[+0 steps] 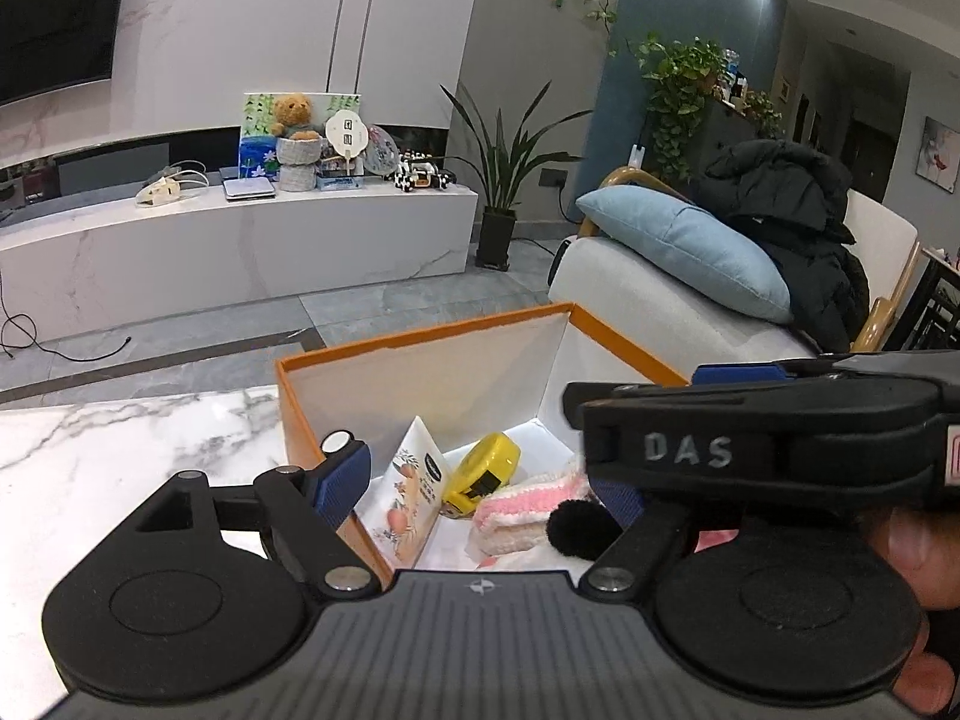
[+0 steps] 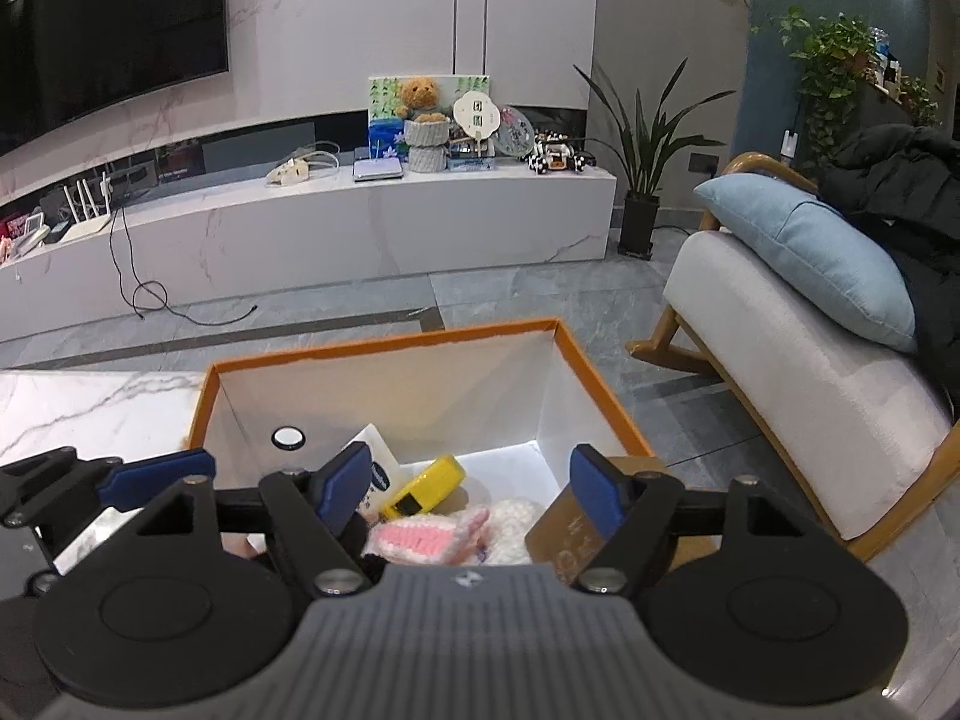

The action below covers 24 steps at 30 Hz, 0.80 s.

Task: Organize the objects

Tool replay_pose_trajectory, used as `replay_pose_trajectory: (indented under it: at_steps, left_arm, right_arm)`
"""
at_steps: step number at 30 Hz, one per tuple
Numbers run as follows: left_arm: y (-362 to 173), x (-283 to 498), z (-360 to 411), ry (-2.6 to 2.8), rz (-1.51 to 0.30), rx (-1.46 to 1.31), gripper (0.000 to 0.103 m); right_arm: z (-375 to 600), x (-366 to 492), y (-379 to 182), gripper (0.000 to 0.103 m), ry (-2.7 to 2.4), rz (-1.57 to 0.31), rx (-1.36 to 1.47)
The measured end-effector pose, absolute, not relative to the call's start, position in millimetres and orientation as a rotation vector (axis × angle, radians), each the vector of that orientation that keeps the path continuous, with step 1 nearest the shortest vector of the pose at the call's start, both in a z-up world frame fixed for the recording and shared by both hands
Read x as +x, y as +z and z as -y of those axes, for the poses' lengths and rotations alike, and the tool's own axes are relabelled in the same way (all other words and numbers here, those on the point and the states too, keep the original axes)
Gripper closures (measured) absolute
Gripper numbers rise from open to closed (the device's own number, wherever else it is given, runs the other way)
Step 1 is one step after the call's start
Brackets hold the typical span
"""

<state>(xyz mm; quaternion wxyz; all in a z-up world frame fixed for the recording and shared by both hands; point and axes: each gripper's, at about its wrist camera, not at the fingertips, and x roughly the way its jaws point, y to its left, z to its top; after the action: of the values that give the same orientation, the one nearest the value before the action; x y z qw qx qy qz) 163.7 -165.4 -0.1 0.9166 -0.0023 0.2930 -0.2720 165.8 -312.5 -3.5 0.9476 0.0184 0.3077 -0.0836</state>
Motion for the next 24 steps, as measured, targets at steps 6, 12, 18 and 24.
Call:
replay_pose_trajectory:
  at_steps: [6,12,18,24]
  left_arm:
    - [13.5,150.3,158.8,-0.575,-0.597,0.011,0.009]
    - [31.0,129.5,145.3,-0.596,-0.594,0.025,0.009]
    - [46.5,109.1,122.7,-0.619,-0.584,-0.037,0.008]
    - [54.1,95.3,117.0,-0.639,-0.572,-0.022,0.008]
  right_arm:
    - [316.8,157.0,11.0,0.028,-0.174,-0.603,0.078]
    - [316.0,142.3,24.4,0.027,-0.161,-0.588,0.087]
    - [319.6,120.4,38.6,0.027,-0.148,-0.570,0.108]
    - [318.2,91.2,51.6,0.025,-0.147,-0.559,0.108]
